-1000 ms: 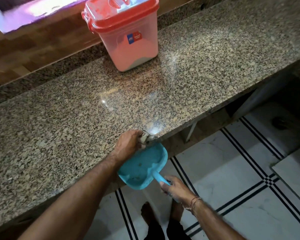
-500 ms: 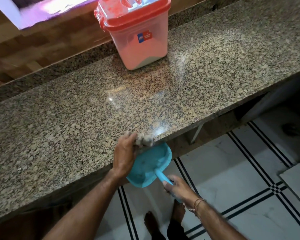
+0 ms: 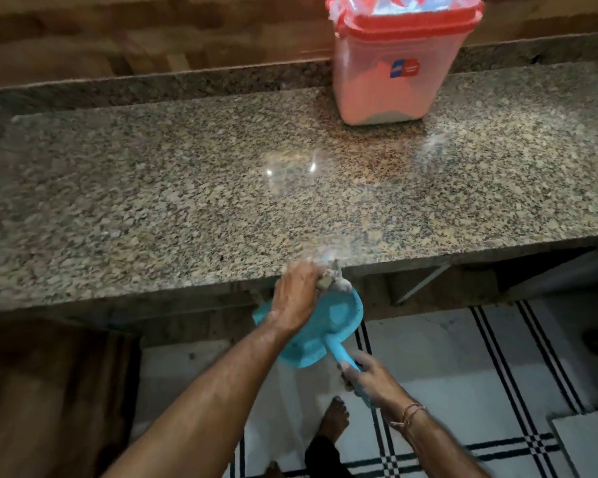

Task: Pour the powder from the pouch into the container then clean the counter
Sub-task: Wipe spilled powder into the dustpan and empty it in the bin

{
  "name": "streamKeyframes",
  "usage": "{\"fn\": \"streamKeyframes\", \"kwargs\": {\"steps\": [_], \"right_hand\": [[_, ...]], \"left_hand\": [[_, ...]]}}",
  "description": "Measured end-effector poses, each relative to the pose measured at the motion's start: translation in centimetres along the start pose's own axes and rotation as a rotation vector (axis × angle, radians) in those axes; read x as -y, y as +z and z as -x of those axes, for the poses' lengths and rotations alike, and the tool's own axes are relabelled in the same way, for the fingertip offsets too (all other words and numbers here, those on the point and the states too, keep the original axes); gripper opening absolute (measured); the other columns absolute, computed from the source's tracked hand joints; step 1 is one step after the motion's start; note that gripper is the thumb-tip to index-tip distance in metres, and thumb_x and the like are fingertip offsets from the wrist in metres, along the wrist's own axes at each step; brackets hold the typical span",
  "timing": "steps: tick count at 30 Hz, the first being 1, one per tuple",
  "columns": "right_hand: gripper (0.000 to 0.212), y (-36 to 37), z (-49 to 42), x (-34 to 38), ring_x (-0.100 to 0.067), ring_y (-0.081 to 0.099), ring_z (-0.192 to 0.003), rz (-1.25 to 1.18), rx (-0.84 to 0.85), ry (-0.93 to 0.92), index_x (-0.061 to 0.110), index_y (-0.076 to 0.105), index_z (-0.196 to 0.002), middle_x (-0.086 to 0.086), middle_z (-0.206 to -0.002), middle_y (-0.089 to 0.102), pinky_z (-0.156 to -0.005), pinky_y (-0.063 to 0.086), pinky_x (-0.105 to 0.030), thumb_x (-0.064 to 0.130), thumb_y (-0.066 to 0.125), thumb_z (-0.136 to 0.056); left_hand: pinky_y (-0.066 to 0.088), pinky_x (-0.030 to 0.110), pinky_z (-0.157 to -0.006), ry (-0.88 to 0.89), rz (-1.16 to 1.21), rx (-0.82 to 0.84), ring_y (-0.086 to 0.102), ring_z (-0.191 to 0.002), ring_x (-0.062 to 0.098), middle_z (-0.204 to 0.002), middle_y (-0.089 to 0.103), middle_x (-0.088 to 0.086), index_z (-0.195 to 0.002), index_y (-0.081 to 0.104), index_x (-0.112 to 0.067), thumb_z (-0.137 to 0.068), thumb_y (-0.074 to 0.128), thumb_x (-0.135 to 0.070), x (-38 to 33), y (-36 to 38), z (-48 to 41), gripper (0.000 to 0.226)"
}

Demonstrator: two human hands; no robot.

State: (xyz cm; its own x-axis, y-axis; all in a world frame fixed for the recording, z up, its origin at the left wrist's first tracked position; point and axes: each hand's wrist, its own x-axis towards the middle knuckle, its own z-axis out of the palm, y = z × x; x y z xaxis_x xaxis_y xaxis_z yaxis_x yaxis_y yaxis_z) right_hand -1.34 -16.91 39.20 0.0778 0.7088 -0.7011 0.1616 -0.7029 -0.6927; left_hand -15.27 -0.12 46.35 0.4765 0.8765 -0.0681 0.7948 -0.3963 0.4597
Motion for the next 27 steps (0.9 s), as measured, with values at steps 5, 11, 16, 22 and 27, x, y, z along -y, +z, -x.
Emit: {"fn": "streamKeyframes", "kwargs": {"steps": [5,11,16,22,27], "right_hand": [[0.023,5.0,1.8,0.6,-0.007,0.06,-0.068,0.123,0.141,-0.068,0.003,0.061,-0.105,0.0,-0.078,0.066,-0.066,0.047,-0.026,0.025,0.056,-0.103],[0.012,15.4,2.7,-0.6,-0.012,0.053,-0.065,0.264,0.353,-0.069,0.003,0.064,-0.096,-0.001,-0.071,0.062,-0.057,0.044,-0.016,0.014,0.062,-0.096],[0.013,25.2,3.1,-2.3,-0.019,0.05,-0.06,0.428,0.524,-0.048,0.004,0.065,-0.078,0.002,-0.059,0.059,-0.05,0.042,-0.019,0.016,0.067,-0.085],[0.025,37.0,0.4,-6.6,-0.015,0.041,-0.041,0.585,0.623,0.029,-0.002,0.055,-0.084,-0.016,-0.06,0.045,-0.04,0.032,-0.023,0.022,0.062,-0.08],[0.033,47.4,-8.1,-14.2,-0.014,0.044,-0.038,0.777,0.646,0.103,0.01,0.056,-0.075,-0.01,-0.066,0.059,-0.044,0.032,-0.023,0.029,0.058,-0.102]], "left_hand": [[0.036,0.028,-0.058,-0.397,0.226,-0.101,0.061,-0.084,0.02,-0.083,0.051,-0.008,-0.081,0.056,-0.023,-0.088,0.061,-0.018,8.0,-0.2,9.0,0.01],[0.046,0.032,-0.072,-0.847,0.413,-0.305,0.067,-0.096,0.026,-0.099,0.063,0.0,-0.108,0.072,-0.018,-0.083,0.079,-0.022,16.4,-1.3,23.2,0.026],[0.04,0.03,-0.088,-1.22,0.593,-0.501,0.065,-0.113,0.034,-0.12,0.07,0.018,-0.124,0.069,-0.004,-0.084,0.081,-0.017,22.3,0.2,37.9,0.043],[0.046,0.034,-0.084,-1.579,0.664,-0.61,0.066,-0.111,0.035,-0.12,0.071,0.015,-0.121,0.068,-0.008,-0.083,0.08,-0.03,28.5,6.4,50.5,0.044],[0.045,0.034,-0.081,-1.736,0.718,-0.658,0.066,-0.112,0.038,-0.119,0.071,0.019,-0.121,0.068,-0.005,-0.087,0.077,-0.027,34.9,14.8,54.5,0.042]]}}
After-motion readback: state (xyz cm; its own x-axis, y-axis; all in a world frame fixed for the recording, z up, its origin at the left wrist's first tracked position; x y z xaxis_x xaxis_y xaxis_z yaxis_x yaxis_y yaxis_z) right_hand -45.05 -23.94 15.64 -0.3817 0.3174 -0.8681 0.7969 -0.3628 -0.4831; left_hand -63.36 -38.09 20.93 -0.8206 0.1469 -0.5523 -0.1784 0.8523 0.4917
